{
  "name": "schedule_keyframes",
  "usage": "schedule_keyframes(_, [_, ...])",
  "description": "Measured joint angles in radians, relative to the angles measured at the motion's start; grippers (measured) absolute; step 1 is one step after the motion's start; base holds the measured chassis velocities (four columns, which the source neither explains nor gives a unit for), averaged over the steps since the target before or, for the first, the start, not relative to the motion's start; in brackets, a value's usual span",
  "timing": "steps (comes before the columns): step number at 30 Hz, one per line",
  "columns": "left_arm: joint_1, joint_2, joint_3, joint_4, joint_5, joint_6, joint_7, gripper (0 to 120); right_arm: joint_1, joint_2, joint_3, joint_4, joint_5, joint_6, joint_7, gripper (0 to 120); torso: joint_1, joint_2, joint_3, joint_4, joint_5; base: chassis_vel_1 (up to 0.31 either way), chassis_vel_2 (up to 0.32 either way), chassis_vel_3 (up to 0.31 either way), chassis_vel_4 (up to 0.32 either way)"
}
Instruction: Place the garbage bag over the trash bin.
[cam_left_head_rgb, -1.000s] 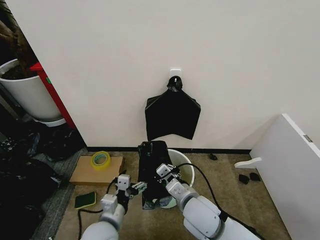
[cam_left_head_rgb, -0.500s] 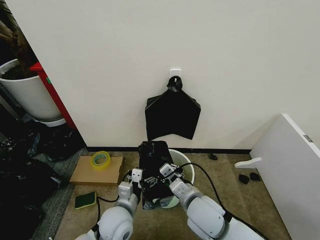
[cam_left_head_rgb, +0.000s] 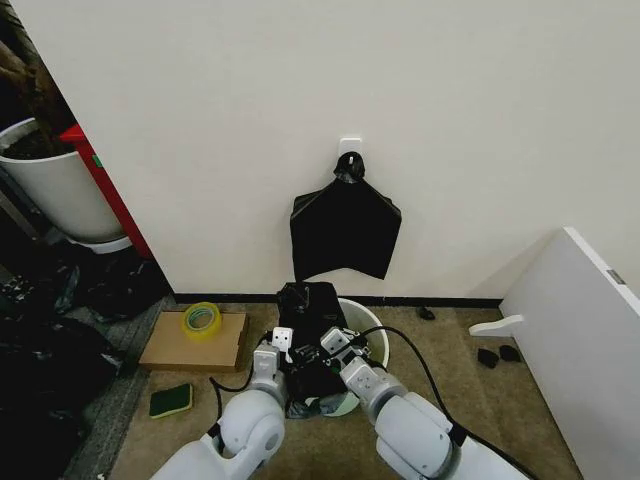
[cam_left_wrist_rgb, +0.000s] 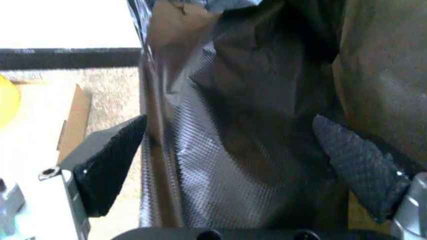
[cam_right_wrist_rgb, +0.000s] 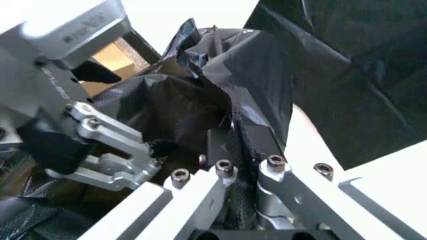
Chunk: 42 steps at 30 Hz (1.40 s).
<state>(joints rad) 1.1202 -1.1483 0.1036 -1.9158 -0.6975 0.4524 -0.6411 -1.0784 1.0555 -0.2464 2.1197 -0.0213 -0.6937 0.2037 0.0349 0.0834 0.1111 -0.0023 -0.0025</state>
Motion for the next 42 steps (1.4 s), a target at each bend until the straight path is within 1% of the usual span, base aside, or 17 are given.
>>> schedule_keyframes(7, [-0.043, -0.024, 0.004, 0.014, -0.090, 0.065, -0.075, 94, 0.000, -0.002, 0.004, -0.001, 0.000, 0.000, 0.000, 0, 0.000, 0.000, 0.000, 0.0000, 0.0001, 0.000, 0.000, 0.000, 0.000])
schedule_keyframes(8, [-0.056, -0.030, 0.004, 0.018, -0.122, 0.081, -0.096, 94, -0.001, -0.002, 0.005, -0.002, 0.000, 0.001, 0.000, 0, 0.000, 0.000, 0.000, 0.0000, 0.0001, 0.000, 0.000, 0.000, 0.000])
schedule_keyframes(14, [-0.069, -0.036, 0.004, 0.023, -0.152, 0.099, -0.115, 94, -0.001, -0.001, 0.005, -0.002, 0.001, 0.001, 0.000, 0, 0.000, 0.000, 0.000, 0.0000, 0.0001, 0.000, 0.000, 0.000, 0.000])
schedule_keyframes(15, [-0.076, -0.039, 0.003, 0.027, -0.169, 0.107, -0.125, 88, -0.001, -0.001, 0.005, -0.003, 0.001, 0.001, 0.000, 0, 0.000, 0.000, 0.000, 0.0000, 0.0000, 0.000, 0.000, 0.000, 0.000])
schedule_keyframes(17, [-0.077, -0.039, 0.003, 0.028, -0.172, 0.109, -0.127, 88, -0.001, -0.001, 0.005, -0.003, 0.001, 0.001, 0.000, 0, 0.000, 0.000, 0.000, 0.0000, 0.0001, 0.000, 0.000, 0.000, 0.000])
schedule_keyframes(19, [-0.079, -0.040, 0.003, 0.029, -0.176, 0.111, -0.129, 79, -0.001, -0.001, 0.005, -0.003, 0.001, 0.001, 0.000, 0, 0.000, 0.000, 0.000, -0.0001, 0.0000, 0.000, 0.000, 0.000, 0.000])
schedule_keyframes(21, [-0.083, -0.041, 0.003, 0.031, -0.184, 0.114, -0.133, 77, -0.001, 0.000, 0.005, -0.003, 0.001, 0.001, 0.000, 0, 0.000, 0.000, 0.000, 0.0000, 0.0000, 0.000, 0.000, 0.000, 0.000])
schedule_keyframes(22, [-0.089, -0.043, 0.002, 0.037, -0.195, 0.119, -0.139, 64, -0.001, 0.000, 0.005, -0.003, 0.001, 0.001, 0.000, 0, 0.000, 0.000, 0.000, 0.0000, 0.0000, 0.000, 0.000, 0.000, 0.000])
schedule_keyframes(24, [-0.107, -0.052, 0.000, 0.054, -0.246, 0.136, -0.168, 53, -0.001, 0.002, 0.005, -0.005, 0.001, 0.001, 0.000, 0, 0.000, 0.000, 0.000, 0.0000, 0.0000, 0.000, 0.000, 0.000, 0.000])
schedule_keyframes(25, [-0.107, -0.052, 0.000, 0.054, -0.246, 0.136, -0.168, 53, -0.001, 0.002, 0.005, -0.005, 0.001, 0.001, 0.000, 0, 0.000, 0.000, 0.000, 0.0000, 0.0000, 0.000, 0.000, 0.000, 0.000])
schedule_keyframes(28, [-0.120, -0.060, -0.001, 0.078, -0.272, 0.143, -0.198, 38, -0.001, 0.002, 0.004, -0.008, 0.001, 0.004, 0.000, 0, 0.000, 0.000, 0.000, 0.0001, 0.0002, 0.000, 0.000, 0.000, 0.000])
schedule_keyframes(30, [-0.122, -0.060, -0.001, 0.083, -0.272, 0.143, -0.198, 36, 0.000, 0.002, 0.003, -0.009, 0.001, 0.005, 0.000, 0, 0.000, 0.000, 0.000, 0.0001, 0.0002, 0.000, 0.000, 0.000, 0.000])
schedule_keyframes(32, [-0.130, -0.064, 0.001, 0.100, -0.281, 0.142, -0.202, 25, -0.001, 0.004, 0.002, -0.010, 0.000, 0.008, 0.000, 0, 0.000, 0.000, 0.000, 0.0002, 0.0002, 0.000, 0.000, 0.000, 0.000])
schedule_keyframes(34, [-0.132, -0.065, 0.002, 0.103, -0.285, 0.142, -0.204, 22, -0.001, 0.005, 0.003, -0.010, -0.001, 0.008, 0.000, 0, 0.000, 0.000, 0.000, 0.0001, 0.0002, 0.000, 0.000, 0.000, 0.000])
schedule_keyframes(35, [-0.135, -0.065, 0.002, 0.108, -0.295, 0.143, -0.209, 15, -0.002, 0.006, 0.003, -0.010, -0.001, 0.009, 0.001, 0, 0.000, 0.000, 0.000, 0.0001, 0.0000, 0.000, 0.000, 0.000, 0.000])
schedule_keyframes(38, [-0.137, -0.064, 0.002, 0.109, -0.310, 0.143, -0.220, 5, -0.003, 0.005, 0.005, -0.010, -0.001, 0.011, 0.002, 0, 0.000, 0.000, 0.000, 0.0001, 0.0000, 0.000, 0.000, 0.000, 0.000])
schedule_keyframes(42, [-0.134, -0.057, -0.001, 0.099, -0.321, 0.134, -0.230, 2, -0.004, 0.007, 0.007, -0.012, -0.002, 0.014, 0.004, 0, 0.000, 0.000, 0.000, -0.0001, -0.0004, 0.000, 0.000, 0.000, 0.000])
